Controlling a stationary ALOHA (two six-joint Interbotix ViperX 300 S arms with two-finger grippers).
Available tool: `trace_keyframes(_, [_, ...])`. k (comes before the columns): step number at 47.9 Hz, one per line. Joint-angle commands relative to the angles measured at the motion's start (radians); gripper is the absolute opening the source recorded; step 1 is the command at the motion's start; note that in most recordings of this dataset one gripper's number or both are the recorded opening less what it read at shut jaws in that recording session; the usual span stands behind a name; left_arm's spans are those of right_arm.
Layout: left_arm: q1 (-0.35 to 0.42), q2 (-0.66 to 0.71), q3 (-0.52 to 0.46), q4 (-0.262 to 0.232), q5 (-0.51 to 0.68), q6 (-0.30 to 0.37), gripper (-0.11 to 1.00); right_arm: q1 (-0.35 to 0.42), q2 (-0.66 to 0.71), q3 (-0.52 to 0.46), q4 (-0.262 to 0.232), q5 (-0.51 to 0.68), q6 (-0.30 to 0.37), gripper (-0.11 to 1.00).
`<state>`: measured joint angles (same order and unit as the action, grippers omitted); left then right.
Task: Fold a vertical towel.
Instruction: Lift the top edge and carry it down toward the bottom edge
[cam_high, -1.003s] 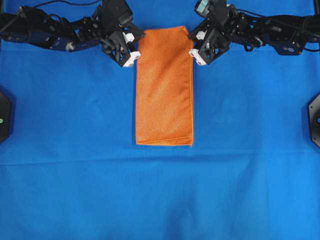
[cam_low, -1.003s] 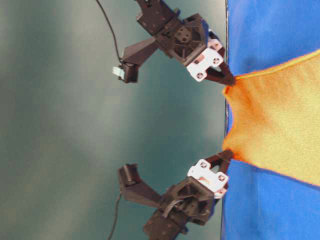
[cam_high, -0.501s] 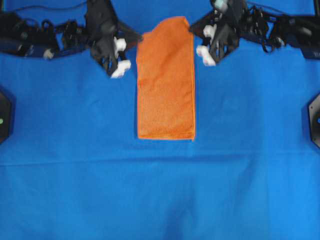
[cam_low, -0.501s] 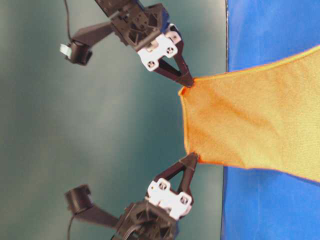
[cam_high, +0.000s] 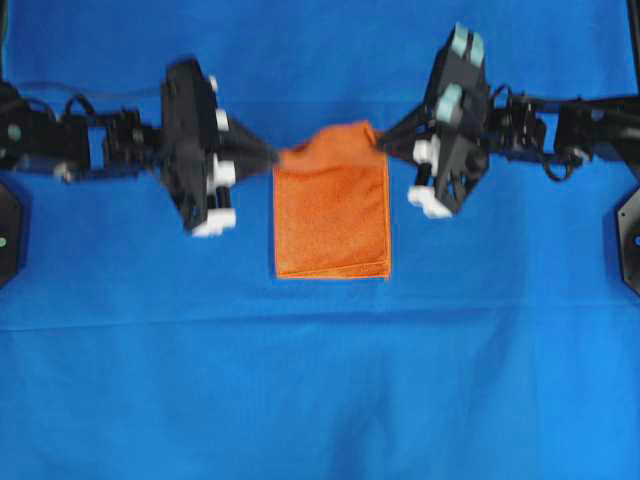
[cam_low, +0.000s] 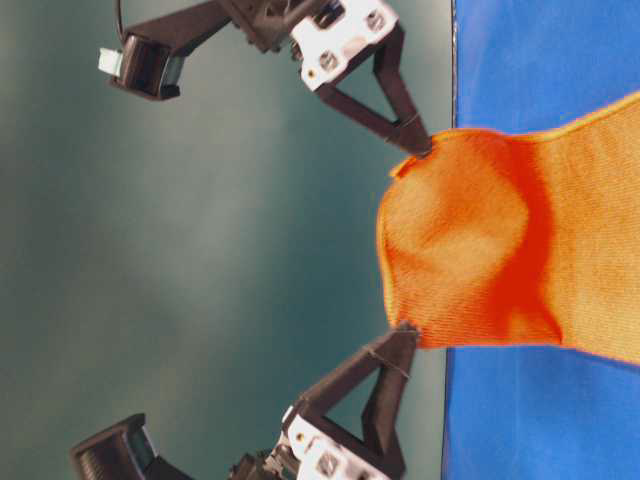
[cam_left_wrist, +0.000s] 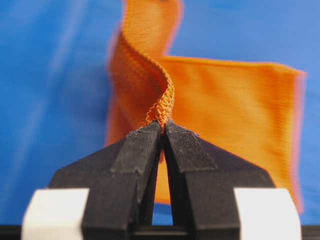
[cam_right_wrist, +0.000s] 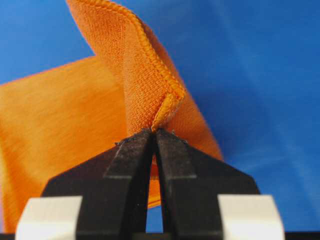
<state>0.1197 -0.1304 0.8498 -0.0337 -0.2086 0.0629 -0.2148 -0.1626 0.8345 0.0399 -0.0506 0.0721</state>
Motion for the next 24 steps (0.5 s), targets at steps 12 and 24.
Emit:
trace_keyframes(12, [-0.115,0.089,-0.028,0.002,0.0,-0.026,0.03,0.135,-0.008,0.011,0.012,-0.003,0.003,0.04])
trace_keyframes(24, [-0.149,0.189,-0.054,0.0,0.002,-0.041,0.03,0.192,0.071,0.011,0.031,-0.009,0.005,0.04])
